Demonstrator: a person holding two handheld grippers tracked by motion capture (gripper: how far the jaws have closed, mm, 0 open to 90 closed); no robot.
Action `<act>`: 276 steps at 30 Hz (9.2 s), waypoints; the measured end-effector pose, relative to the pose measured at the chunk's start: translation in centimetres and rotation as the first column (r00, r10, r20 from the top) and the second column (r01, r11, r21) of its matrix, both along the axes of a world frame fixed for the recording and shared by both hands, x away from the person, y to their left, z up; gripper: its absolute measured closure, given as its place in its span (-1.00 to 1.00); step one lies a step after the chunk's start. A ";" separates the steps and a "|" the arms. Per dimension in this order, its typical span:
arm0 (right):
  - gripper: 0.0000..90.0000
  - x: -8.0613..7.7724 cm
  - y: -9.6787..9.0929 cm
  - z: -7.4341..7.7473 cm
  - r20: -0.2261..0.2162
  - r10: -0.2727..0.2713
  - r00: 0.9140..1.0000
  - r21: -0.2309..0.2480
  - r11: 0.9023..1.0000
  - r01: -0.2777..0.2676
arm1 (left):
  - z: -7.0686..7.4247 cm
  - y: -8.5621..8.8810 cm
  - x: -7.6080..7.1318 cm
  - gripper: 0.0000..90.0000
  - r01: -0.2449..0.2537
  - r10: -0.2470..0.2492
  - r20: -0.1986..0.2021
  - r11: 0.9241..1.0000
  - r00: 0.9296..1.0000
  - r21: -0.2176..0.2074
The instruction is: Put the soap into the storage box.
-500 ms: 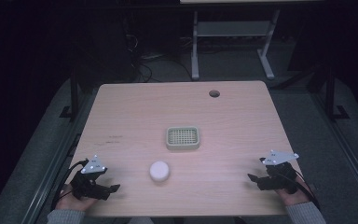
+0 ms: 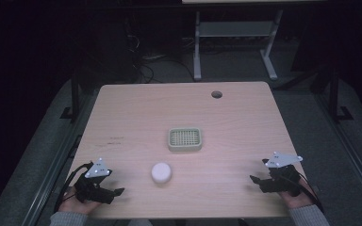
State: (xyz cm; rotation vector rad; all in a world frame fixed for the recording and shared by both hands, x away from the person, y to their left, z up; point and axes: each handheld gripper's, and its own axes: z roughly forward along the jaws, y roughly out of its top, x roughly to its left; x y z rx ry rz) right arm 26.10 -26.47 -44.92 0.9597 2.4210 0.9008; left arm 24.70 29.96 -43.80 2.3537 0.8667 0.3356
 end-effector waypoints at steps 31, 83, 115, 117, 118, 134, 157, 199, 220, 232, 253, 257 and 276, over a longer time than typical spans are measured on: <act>-0.49 0.0 -0.1 0.0 0.013 0.014 1.000 -0.009 1.000 -0.014 | 2.4 -3.6 0.2 -0.58 0.093 -0.095 0.022 0.993 0.995 0.070; -0.49 0.0 -0.1 0.2 0.011 -0.002 1.000 0.028 1.000 0.002 | 4.0 -10.2 3.3 -0.60 0.259 -0.248 -0.086 0.951 0.965 0.166; -0.49 0.0 0.1 0.2 0.003 0.001 1.000 0.041 0.999 -0.001 | 3.8 -13.5 5.3 -0.61 0.302 -0.275 -0.160 0.937 0.948 0.178; -0.49 0.0 0.1 0.2 0.004 0.003 1.000 0.042 0.999 -0.003 | 3.8 -13.7 5.4 -0.61 0.308 -0.278 -0.169 0.933 0.945 0.185; -0.49 0.0 0.1 0.2 0.006 0.006 1.000 0.039 0.999 -0.006 | 3.7 -13.8 5.5 -0.61 0.309 -0.278 -0.173 0.933 0.945 0.184; -0.49 0.1 0.2 0.2 0.011 0.017 1.000 0.033 0.999 -0.018 | 2.8 -15.0 6.6 -0.61 0.321 -0.275 -0.222 0.925 0.935 0.205; -0.49 0.1 0.2 0.2 0.007 0.025 1.000 0.030 0.999 -0.025 | 1.7 -16.4 7.7 -0.61 0.341 -0.265 -0.288 0.904 0.920 0.257; -0.49 0.1 0.2 0.3 0.018 0.030 0.999 0.031 0.999 -0.030 | 0.2 -17.4 8.1 -0.51 0.349 -0.235 -0.344 0.880 0.909 0.321; -0.49 0.0 0.0 0.4 0.028 0.018 0.999 0.042 0.999 -0.019 | 0.3 -16.7 8.2 -0.47 0.327 -0.209 -0.342 0.883 0.916 0.336; -0.49 0.1 0.2 0.3 0.024 0.025 0.999 0.039 0.999 -0.026 | 1.0 -16.5 7.8 -0.47 0.333 -0.218 -0.335 0.880 0.917 0.338; -0.49 0.2 0.1 0.2 0.013 0.022 1.000 0.044 0.999 -0.023 | 3.5 -16.5 8.6 -0.47 0.326 -0.227 -0.316 0.893 0.921 0.309; -0.49 0.2 0.2 0.2 0.010 0.019 1.000 0.045 0.999 -0.019 | 3.7 -16.6 8.9 -0.47 0.330 -0.232 -0.315 0.893 0.920 0.305; -0.49 0.2 0.3 0.3 0.010 0.030 1.000 0.048 0.998 -0.030 | 4.6 -17.9 10.4 -0.47 0.344 -0.240 -0.331 0.888 0.913 0.304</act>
